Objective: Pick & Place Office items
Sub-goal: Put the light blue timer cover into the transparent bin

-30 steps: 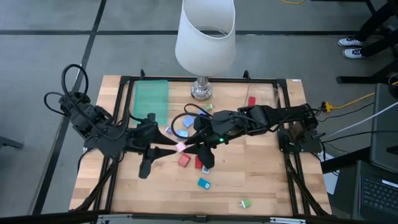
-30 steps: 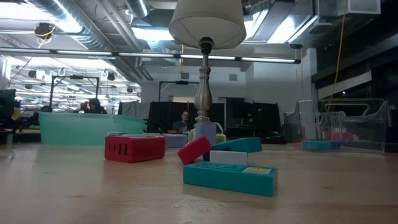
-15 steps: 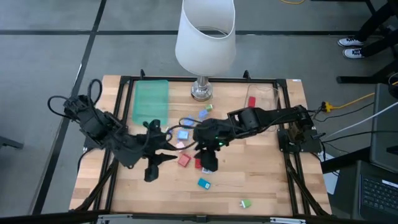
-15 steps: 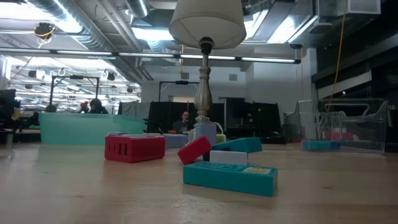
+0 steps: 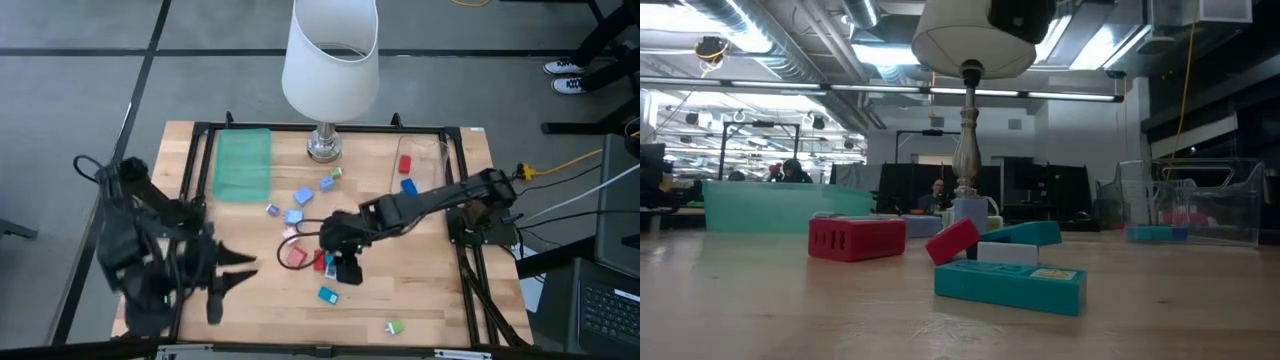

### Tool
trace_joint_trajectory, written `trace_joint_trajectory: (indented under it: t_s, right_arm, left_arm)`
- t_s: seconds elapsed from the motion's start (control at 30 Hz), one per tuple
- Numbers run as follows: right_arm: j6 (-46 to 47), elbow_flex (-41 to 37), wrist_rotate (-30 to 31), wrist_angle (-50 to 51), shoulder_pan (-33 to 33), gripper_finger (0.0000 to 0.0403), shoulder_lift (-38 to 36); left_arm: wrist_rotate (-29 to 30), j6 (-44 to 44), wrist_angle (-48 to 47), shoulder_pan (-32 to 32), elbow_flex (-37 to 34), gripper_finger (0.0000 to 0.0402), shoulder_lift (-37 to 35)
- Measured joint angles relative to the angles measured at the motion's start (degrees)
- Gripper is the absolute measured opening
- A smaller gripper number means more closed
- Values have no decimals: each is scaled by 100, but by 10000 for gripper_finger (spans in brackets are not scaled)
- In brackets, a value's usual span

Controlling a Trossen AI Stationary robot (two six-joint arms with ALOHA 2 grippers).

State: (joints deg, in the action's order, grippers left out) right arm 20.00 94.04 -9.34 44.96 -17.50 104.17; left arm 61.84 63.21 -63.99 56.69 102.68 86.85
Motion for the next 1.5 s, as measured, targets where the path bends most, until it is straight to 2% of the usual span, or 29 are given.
trace_joint_trajectory:
  t_s: [0.1,0.23,0.33,0.5,0.6,0.67,0.77,0.9,1.13,1.33,1.5]
  right_arm:
    - [581,-912,-724,-1687,-45,165,-252]
    - [1721,-1931,-958,-3717,-62,165,-527]
    - [2650,-2411,-766,-4777,-108,165,-594]
    - [3675,-2640,226,-5689,-538,165,-590]
    - [4267,-2652,1033,-5510,-811,165,-587]
    - [5087,-2575,1512,-4646,-958,165,-589]
    - [6176,-2457,2011,-2984,-1120,165,-576]
    - [6983,-2418,2319,-2193,-1118,165,-581]
    - [6871,-2418,2082,-2315,-654,174,-476]
    - [5940,-2407,1917,-2106,-298,215,-404]
    - [5201,-2412,2089,-1787,-168,224,-343]
  left_arm:
    - [138,1209,4,205,-857,108,3]
    - [259,2449,517,295,-2068,97,2]
    - [-71,2556,1758,295,-2930,86,-8]
    - [-884,1684,4862,312,-4428,71,-13]
    - [-1227,1151,6444,203,-5263,71,-13]
    - [-1433,987,7071,110,-5679,74,-13]
    - [-2009,856,7534,-60,-6159,81,-15]
    - [-2467,719,7671,-304,-6536,98,-17]
    - [-2784,197,8454,-847,-6798,146,-17]
    - [-2995,-192,8652,-1100,-6798,177,-17]
    - [-2931,-209,8656,-1152,-6798,178,-17]
